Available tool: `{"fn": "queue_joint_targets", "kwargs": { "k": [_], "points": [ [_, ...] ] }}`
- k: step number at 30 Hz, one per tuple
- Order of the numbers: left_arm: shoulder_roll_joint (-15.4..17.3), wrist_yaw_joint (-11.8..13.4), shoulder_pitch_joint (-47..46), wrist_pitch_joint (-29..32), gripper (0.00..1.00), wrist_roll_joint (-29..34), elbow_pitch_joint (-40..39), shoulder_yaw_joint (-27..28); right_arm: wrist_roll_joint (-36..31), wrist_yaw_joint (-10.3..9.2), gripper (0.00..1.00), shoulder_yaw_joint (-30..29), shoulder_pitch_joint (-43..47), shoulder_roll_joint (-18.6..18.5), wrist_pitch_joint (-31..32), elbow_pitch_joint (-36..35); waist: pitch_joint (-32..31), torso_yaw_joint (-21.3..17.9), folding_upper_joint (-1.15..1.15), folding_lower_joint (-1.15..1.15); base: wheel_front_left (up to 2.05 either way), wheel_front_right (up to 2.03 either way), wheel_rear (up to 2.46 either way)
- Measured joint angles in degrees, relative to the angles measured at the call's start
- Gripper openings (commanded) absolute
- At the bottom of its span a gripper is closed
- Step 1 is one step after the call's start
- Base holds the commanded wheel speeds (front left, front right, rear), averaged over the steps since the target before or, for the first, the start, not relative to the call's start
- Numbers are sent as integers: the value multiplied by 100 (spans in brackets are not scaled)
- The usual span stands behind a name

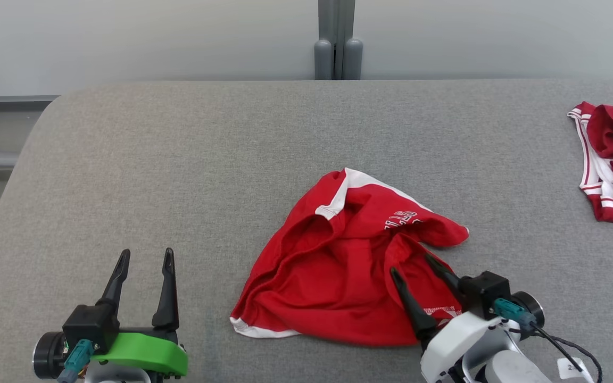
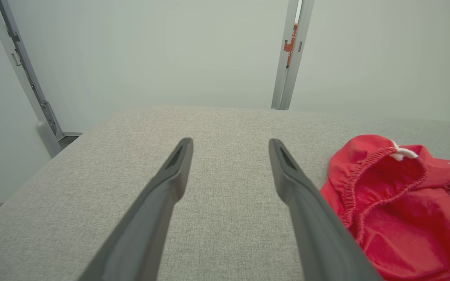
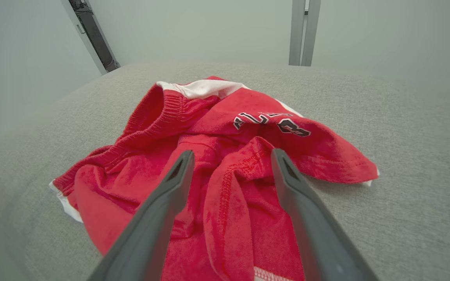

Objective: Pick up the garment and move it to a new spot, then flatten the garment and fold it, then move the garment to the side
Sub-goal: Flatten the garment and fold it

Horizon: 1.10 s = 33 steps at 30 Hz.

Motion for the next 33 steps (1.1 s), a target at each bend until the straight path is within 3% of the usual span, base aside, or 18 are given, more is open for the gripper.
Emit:
{"fn": "queue_joint_targets", "kwargs": {
  "k": [8, 9, 11, 12, 14, 19, 25, 33],
  "points": [
    [-75, -62, -63, 0, 100, 41, 53, 15, 8, 0, 100, 325, -525, 54, 138, 913, 109, 224, 0, 0, 0, 0, 0],
    [-86, -66, -66, 0, 100, 42, 60, 16, 18, 0, 95, 328, -572, 60, 167, 1042, 126, 254, 0, 0, 0, 0, 0],
    [-99, -85, -69, 0, 100, 42, 76, 35, 19, 0, 50, 313, -634, 79, 177, 1265, 155, 306, 0, 0, 0, 0, 0],
    [-102, -92, -70, 0, 100, 43, 84, 43, 3, 0, 43, 303, -674, 76, 175, 1369, 170, 330, 0, 0, 0, 0, 0],
    [-110, -102, -73, 0, 100, 51, 84, 51, 27, 0, 0, 266, -742, 81, 113, 1492, 197, 361, 0, 0, 0, 0, 0],
    [-123, -107, -76, 0, 100, 53, 87, 99, 114, 0, 0, 75, -855, 75, -199, 1530, 224, 338, 0, 0, 0, 0, 0],
    [-136, -111, -76, 0, 100, 57, 98, 105, 647, 0, 0, -374, -712, -114, -388, 848, 216, 174, 0, 0, 0, 0, 0],
    [-142, -113, -156, 0, 100, -16, 129, -58, 898, 0, 0, -432, -859, -283, -287, 410, 325, 95, 0, 0, 0, 0, 0]
  ]
}}
